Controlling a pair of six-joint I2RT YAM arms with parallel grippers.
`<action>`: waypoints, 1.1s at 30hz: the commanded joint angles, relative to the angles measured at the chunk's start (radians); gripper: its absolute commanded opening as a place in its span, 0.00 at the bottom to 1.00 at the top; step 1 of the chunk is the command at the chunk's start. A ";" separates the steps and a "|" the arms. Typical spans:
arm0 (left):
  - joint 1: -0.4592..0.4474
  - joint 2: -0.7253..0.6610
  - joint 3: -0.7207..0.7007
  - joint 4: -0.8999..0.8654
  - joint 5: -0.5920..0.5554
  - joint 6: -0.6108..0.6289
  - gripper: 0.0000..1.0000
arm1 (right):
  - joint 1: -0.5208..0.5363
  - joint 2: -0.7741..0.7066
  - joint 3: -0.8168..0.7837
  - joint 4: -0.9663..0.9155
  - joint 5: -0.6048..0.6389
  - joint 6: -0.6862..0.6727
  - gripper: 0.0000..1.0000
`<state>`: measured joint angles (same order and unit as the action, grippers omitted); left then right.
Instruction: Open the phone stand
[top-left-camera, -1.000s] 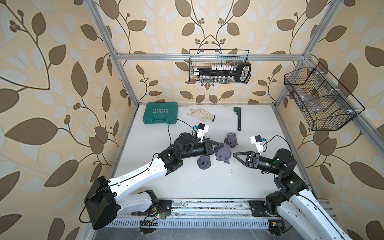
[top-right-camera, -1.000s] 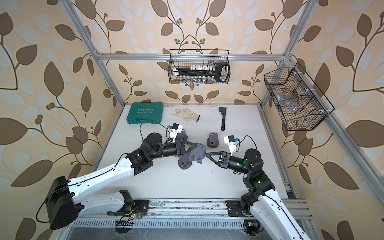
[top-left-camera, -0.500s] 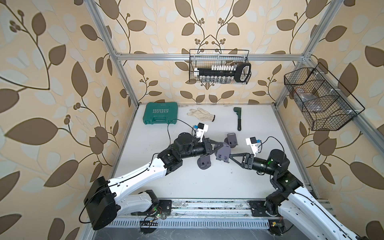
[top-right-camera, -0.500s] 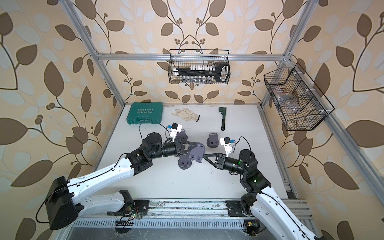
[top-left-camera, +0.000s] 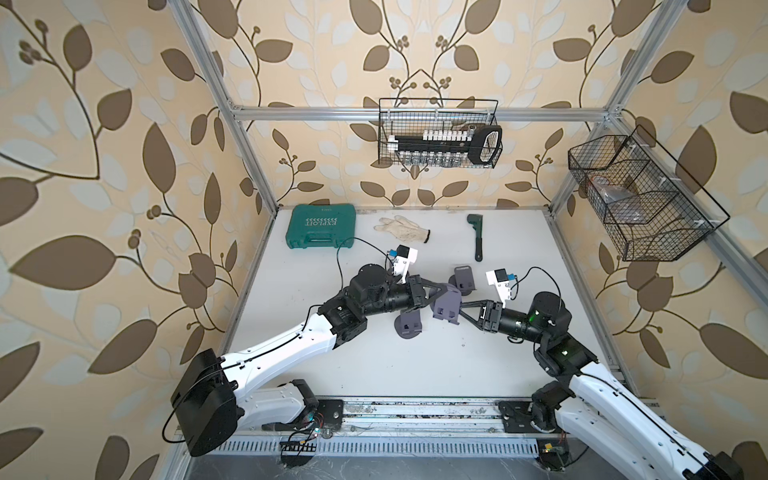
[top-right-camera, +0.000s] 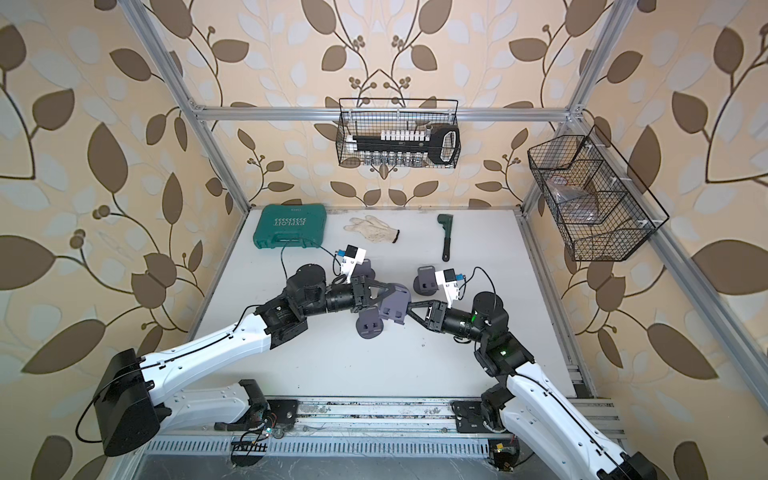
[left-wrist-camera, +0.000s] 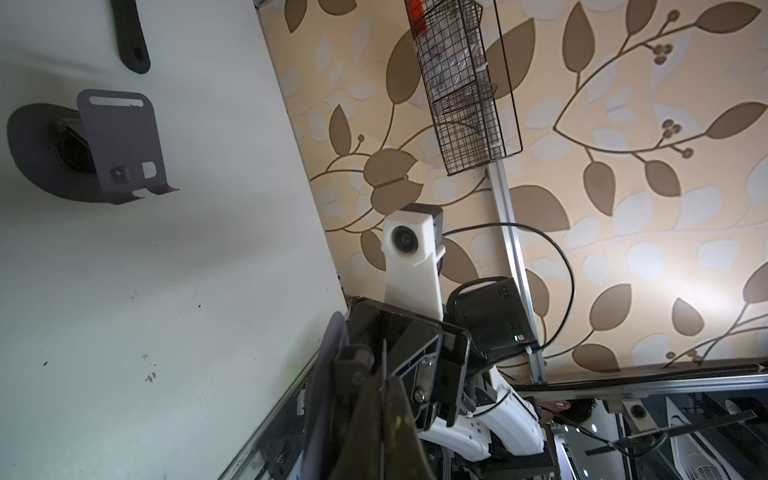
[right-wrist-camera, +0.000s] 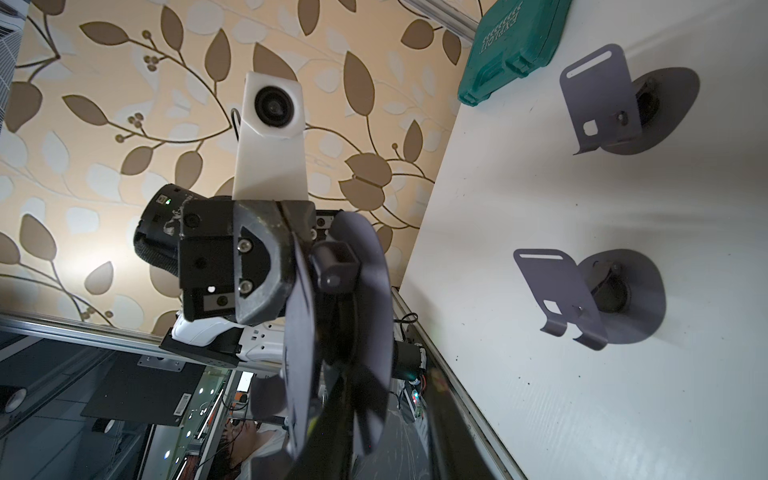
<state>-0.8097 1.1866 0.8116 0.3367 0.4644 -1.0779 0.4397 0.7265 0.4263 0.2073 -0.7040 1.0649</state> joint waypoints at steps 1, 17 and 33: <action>0.001 0.001 0.014 0.139 0.061 -0.019 0.00 | 0.014 0.023 0.050 0.033 -0.007 -0.016 0.26; 0.004 -0.016 0.021 0.240 0.116 0.005 0.00 | 0.023 0.115 0.117 -0.177 -0.020 -0.009 0.00; 0.060 -0.095 0.131 0.524 0.255 0.197 0.00 | -0.045 0.481 0.021 -0.048 -0.288 0.195 0.00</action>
<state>-0.7254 1.1805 0.7998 0.3492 0.5457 -0.9150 0.4042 1.1244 0.5045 0.4034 -1.0264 1.2118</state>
